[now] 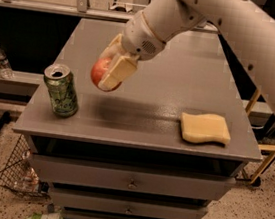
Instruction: Move apple near green can
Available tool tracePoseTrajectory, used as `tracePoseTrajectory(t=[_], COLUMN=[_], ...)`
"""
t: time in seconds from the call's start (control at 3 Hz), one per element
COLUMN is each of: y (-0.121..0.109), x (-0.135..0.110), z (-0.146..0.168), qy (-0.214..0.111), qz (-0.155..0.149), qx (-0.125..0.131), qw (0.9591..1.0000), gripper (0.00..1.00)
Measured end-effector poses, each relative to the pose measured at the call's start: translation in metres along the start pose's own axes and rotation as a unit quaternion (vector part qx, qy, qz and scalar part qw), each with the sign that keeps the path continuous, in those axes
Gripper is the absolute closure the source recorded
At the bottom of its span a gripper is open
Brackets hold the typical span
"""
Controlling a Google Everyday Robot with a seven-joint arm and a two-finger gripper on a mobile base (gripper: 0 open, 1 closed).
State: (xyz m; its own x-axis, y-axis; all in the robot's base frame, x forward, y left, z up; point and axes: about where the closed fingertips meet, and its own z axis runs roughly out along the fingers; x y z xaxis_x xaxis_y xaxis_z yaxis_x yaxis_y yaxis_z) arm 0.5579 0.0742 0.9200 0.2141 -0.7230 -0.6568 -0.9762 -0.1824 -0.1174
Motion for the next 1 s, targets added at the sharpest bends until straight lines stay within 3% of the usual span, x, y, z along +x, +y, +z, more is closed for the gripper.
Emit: tracePoseTrajectory(t=[0.33, 1.0], y=[0.005, 0.011], x=[-0.009, 0.002], z=[0.026, 0.062], qy=[0.012, 0.047], qz=[-0.011, -0.003], qx=[-0.037, -0.071], qw=[0.9992, 0.9964], gripper=[1.0, 1.0])
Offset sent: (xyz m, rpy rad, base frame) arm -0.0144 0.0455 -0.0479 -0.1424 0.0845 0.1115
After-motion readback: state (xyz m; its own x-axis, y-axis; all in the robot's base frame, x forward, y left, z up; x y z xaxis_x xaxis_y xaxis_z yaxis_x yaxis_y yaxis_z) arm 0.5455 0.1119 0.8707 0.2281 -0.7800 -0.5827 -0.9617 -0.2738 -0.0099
